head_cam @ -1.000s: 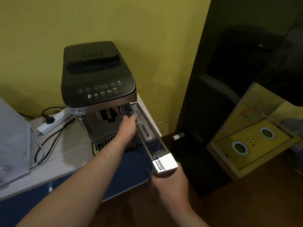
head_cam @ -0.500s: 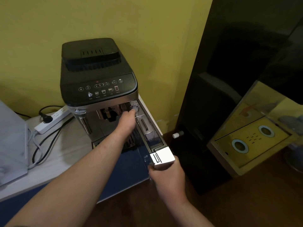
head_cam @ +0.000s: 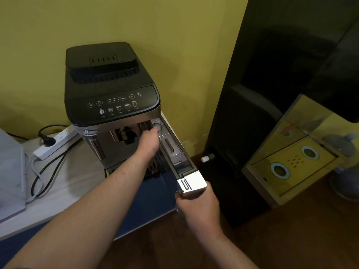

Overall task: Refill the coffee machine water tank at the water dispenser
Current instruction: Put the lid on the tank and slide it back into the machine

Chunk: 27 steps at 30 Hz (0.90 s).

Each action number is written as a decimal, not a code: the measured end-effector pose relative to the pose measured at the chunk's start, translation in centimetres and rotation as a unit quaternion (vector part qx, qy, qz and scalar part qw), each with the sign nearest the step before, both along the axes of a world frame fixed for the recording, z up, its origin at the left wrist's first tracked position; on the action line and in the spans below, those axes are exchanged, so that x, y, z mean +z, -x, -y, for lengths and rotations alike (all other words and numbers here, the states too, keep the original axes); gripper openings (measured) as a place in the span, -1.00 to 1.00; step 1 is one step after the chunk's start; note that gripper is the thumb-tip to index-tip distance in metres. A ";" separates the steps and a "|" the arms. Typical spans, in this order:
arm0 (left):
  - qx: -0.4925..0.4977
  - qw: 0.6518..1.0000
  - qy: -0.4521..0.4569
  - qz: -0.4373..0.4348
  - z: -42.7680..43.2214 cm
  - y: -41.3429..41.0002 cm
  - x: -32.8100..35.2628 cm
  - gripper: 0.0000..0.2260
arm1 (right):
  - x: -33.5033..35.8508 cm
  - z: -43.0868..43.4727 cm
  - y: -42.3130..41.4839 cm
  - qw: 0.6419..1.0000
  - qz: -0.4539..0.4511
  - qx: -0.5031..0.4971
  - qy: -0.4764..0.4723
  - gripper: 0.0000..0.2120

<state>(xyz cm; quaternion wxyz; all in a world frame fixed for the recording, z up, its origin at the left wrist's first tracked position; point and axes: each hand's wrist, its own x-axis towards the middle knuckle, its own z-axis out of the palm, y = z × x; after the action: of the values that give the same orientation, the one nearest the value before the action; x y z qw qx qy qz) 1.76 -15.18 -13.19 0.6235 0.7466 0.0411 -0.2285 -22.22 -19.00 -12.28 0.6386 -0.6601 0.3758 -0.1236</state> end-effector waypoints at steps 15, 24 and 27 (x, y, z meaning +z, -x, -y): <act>0.008 1.000 -0.001 0.002 0.0 1.0 2.2 -0.48 | 1.0 0.3 -0.1 1.000 0.004 0.018 0.009 -0.49; 0.044 0.998 0.033 -0.022 0.7 0.7 1.7 -0.36 | 1.2 1.4 -0.5 0.999 0.007 0.029 0.025 -0.51; 0.056 0.997 0.053 -0.027 0.8 0.4 1.3 -0.29 | 1.1 1.6 -0.8 0.999 0.004 0.035 0.027 -0.51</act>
<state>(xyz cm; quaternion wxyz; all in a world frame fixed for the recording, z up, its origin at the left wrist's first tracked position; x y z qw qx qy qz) 1.33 -15.98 -11.89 0.6726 0.7028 0.0876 -0.2146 -21.46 -20.60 -11.19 0.6257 -0.6894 0.3467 -0.1139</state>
